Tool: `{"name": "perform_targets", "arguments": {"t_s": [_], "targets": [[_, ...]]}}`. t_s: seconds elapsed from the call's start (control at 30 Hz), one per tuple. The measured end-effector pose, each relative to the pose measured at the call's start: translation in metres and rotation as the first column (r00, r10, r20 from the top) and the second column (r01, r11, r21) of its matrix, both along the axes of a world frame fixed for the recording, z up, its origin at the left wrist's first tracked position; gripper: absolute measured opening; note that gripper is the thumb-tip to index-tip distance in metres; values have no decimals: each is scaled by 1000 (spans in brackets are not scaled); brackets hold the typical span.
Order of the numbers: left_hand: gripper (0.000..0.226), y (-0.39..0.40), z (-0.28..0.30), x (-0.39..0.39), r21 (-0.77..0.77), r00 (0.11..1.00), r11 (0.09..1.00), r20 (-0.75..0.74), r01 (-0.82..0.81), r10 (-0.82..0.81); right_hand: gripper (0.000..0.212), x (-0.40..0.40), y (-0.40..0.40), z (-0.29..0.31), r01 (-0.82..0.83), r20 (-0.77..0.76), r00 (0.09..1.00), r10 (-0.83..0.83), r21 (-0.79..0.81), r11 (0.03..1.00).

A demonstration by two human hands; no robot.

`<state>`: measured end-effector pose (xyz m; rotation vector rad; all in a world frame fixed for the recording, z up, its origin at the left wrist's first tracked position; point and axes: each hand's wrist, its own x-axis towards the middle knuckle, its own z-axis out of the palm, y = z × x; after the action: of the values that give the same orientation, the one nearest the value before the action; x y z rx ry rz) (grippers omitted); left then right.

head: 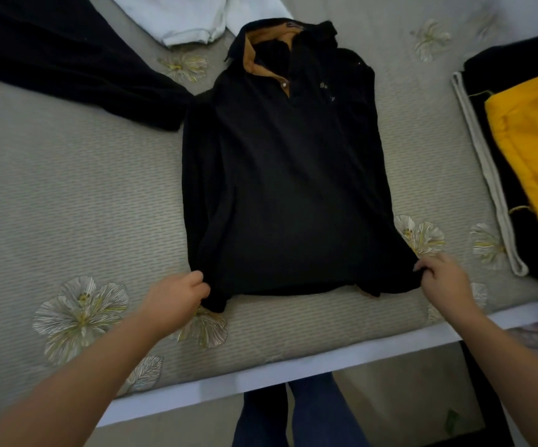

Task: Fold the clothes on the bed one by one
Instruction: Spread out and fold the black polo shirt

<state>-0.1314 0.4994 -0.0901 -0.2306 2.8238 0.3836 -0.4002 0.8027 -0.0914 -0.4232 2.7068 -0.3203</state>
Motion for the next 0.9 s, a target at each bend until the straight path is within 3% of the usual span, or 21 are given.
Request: {"name": "perform_targets", "arguments": {"t_s": [0.13, 0.2, 0.33, 0.43, 0.5, 0.57, 0.67, 0.73, 0.8, 0.9], "targets": [[43, 15, -11, -1, -17, 987, 992, 100, 125, -123, 19, 20, -5, 0, -197, -68, 975, 210, 166, 966], [49, 24, -21, -7, -59, 996, 997, 77, 42, -37, 38, 32, -14, -3, -362, -110, 911, 397, 249, 898], [81, 40, -38, -17, -133, 973, 989, 214, -61, 89, 84, 45, -28, -20, -601, -15, 748, 664, 409, 687], [69, 42, -47, -29, -133, 966, 986, 225, -99, 127, 79, 44, -41, -29, -625, 31, 719, 695, 468, 625], [51, 40, -39, -42, -137, 978, 988, 183, -74, 99, 63, 37, -48, -33, -586, 32, 773, 634, 421, 693], [39, 29, -33, -45, -181, 989, 982, 133, -46, 71, 57, 35, -56, -27, -589, 2, 791, 611, 270, 761], [39, 14, -21, -35, -187, 996, 981, 65, -53, 66, 52, 41, -63, -14, -670, -128, 735, 666, 15, 742], [33, 7, -15, -22, -170, 995, 985, 87, -36, 51, 51, 52, -63, -6, -711, -54, 702, 710, 1, 703], [24, 6, -12, -7, -176, 963, 984, 265, 3, 44, 52, 68, -58, -8, -751, 205, 655, 728, 65, 657], [38, 13, -18, 10, 1, 742, 995, 666, 98, -74, 58, 86, -49, -18, -849, 575, 485, 659, 127, 513]]}}
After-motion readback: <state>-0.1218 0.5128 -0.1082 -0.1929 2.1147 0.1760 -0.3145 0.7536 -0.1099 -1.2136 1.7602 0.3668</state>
